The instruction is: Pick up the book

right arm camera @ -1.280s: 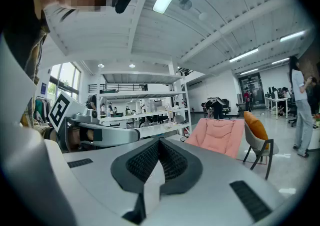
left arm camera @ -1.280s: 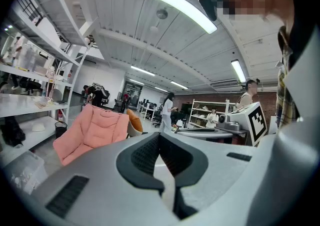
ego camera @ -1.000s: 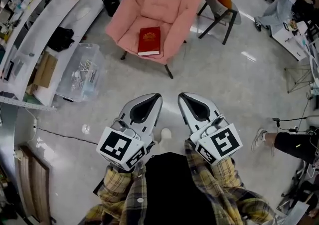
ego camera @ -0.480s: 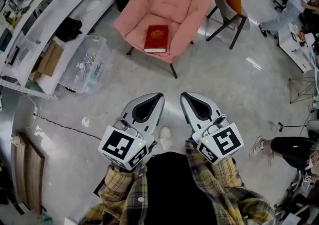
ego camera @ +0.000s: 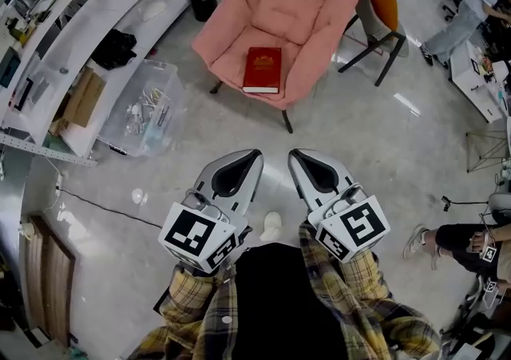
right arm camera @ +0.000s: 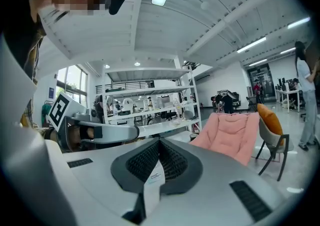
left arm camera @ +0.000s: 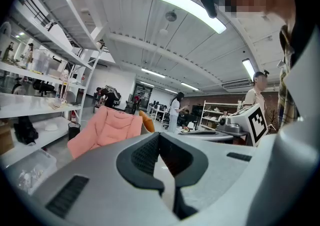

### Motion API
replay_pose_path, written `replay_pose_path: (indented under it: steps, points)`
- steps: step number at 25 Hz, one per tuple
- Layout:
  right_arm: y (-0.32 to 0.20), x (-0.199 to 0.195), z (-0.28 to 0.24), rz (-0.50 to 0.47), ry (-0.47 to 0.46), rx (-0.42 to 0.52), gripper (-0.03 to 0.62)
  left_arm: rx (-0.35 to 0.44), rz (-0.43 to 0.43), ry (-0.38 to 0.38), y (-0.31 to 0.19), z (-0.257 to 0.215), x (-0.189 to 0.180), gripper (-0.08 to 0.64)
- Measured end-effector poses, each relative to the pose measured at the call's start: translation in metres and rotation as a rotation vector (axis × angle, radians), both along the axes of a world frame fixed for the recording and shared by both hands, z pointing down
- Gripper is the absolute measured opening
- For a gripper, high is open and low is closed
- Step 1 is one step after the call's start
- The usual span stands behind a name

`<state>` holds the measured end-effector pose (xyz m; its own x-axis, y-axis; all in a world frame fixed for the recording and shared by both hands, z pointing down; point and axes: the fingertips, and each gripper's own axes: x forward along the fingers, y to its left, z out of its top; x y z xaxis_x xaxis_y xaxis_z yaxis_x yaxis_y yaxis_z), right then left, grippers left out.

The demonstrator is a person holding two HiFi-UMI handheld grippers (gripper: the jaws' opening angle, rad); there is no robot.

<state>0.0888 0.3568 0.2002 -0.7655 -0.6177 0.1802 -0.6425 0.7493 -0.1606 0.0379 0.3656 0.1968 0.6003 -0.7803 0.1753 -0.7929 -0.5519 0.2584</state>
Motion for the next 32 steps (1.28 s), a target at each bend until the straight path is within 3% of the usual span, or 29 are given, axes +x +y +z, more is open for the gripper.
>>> replay_pose_path:
  steps: [10,18,32]
  points:
    - [-0.070,-0.083,0.000,0.050,0.010,-0.012,0.017,-0.009,0.052,0.000,-0.073,-0.001,-0.089,0.003]
    - [-0.099,-0.135,0.010,0.129,0.020,-0.056,0.017,-0.039,0.108,-0.010,-0.103,0.006,-0.154,0.003]
    - [-0.144,-0.137,0.040,0.216,0.034,-0.145,0.017,-0.139,0.168,0.006,-0.157,0.044,-0.162,0.003]
